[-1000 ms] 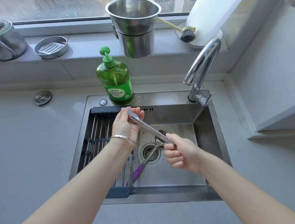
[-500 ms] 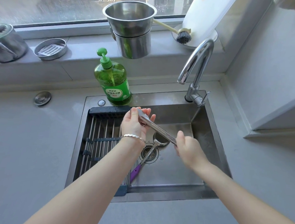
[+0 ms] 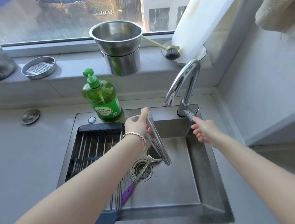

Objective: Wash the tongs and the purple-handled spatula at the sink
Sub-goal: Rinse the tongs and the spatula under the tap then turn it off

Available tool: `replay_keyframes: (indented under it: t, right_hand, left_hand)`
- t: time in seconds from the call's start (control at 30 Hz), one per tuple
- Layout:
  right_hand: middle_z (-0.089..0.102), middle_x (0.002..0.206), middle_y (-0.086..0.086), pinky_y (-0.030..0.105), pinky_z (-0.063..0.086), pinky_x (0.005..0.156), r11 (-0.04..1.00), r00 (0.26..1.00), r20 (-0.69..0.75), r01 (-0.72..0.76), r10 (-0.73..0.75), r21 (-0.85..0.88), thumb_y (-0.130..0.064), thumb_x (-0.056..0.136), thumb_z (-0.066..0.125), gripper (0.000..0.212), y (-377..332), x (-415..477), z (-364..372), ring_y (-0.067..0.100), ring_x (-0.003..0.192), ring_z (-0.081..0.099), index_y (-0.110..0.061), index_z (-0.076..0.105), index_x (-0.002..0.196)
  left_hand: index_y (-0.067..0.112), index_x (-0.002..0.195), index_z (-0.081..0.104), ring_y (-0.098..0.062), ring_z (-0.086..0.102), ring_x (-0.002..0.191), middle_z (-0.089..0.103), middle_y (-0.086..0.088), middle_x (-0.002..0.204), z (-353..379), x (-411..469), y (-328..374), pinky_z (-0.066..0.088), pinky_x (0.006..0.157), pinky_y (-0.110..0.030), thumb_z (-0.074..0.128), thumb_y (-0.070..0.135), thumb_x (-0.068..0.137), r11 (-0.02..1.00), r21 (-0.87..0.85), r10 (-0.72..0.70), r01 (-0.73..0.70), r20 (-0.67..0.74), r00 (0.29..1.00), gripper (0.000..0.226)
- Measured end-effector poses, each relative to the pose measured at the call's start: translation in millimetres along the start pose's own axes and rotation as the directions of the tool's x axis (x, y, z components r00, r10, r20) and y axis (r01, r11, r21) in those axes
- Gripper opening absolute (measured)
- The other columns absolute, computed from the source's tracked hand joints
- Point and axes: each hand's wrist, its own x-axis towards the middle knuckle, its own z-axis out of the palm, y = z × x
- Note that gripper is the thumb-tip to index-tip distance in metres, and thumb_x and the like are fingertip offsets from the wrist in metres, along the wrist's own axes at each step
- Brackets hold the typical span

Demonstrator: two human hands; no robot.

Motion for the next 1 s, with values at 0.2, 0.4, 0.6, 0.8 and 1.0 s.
replay_keyframes:
  t: [0.2, 0.4, 0.6, 0.8, 1.0]
  right_hand:
    - [0.044, 0.057, 0.008, 0.007, 0.025, 0.028, 0.999, 0.993, -0.117, -0.033, 0.033, -0.005, -0.043, 0.096, 0.042, 0.049, -46.1, 44.4, 0.0, 0.011, 0.038, 0.035, -0.003, 0.046, 0.068]
    - [0.045, 0.056, 0.012, 0.006, 0.022, 0.026, 0.989, 0.98, -0.13, -0.15, 0.148, -0.009, -0.023, 0.098, 0.028, 0.042, -31.2, 69.5, 5.5, 0.014, 0.032, 0.036, -0.001, 0.042, 0.066]
    - [0.05, 0.056, 0.01, 0.006, 0.026, 0.029, 0.986, 0.971, -0.177, -0.168, 0.163, -0.015, -0.024, 0.096, 0.028, 0.043, -20.7, 77.1, 8.0, 0.017, 0.039, 0.038, -0.004, 0.044, 0.062]
    - [0.049, 0.056, 0.009, 0.01, 0.026, 0.03, 0.984, 0.964, -0.201, -0.179, 0.176, 0.0, -0.024, 0.097, 0.028, 0.044, -15.9, 79.1, 9.0, 0.016, 0.042, 0.037, -0.005, 0.043, 0.06]
    - [0.051, 0.057, 0.011, 0.008, 0.028, 0.028, 0.991, 0.969, -0.204, -0.136, 0.136, 0.013, -0.02, 0.094, 0.029, 0.038, -9.3, 76.0, 6.6, 0.018, 0.043, 0.038, -0.006, 0.043, 0.062]
  left_hand:
    - [0.004, 0.116, 0.05, -0.021, 0.062, 0.079, 0.061, -0.011, 0.09, 13.4, 21.1, 2.1, 0.056, 0.068, -0.029, 0.072, 0.032, 0.079, 0.988, -0.103, -0.116, 0.112, -0.032, 0.993, 0.052]
    - [0.004, 0.12, 0.049, -0.025, 0.066, 0.089, 0.062, -0.015, 0.103, 19.8, 34.1, -2.8, 0.057, 0.076, -0.036, 0.071, 0.031, 0.08, 0.983, -0.128, -0.14, 0.135, -0.03, 0.99, 0.053]
    - [0.001, 0.119, 0.049, -0.017, 0.062, 0.062, 0.06, -0.009, 0.079, 20.5, 31.8, -4.6, 0.057, 0.058, -0.03, 0.066, 0.027, 0.084, 0.973, -0.173, -0.158, 0.154, -0.005, 0.987, 0.046]
    - [0.006, 0.089, 0.053, -0.018, 0.06, 0.064, 0.058, -0.009, 0.075, 17.2, 30.9, -2.7, 0.056, 0.06, -0.033, 0.065, 0.027, 0.085, 0.97, -0.189, -0.158, 0.153, -0.011, 0.987, 0.025]
    - [0.009, 0.081, 0.049, -0.019, 0.057, 0.061, 0.054, -0.008, 0.07, 15.3, 25.6, 1.1, 0.055, 0.063, -0.034, 0.063, 0.027, 0.087, 0.97, -0.196, -0.151, 0.144, -0.02, 0.988, 0.024]
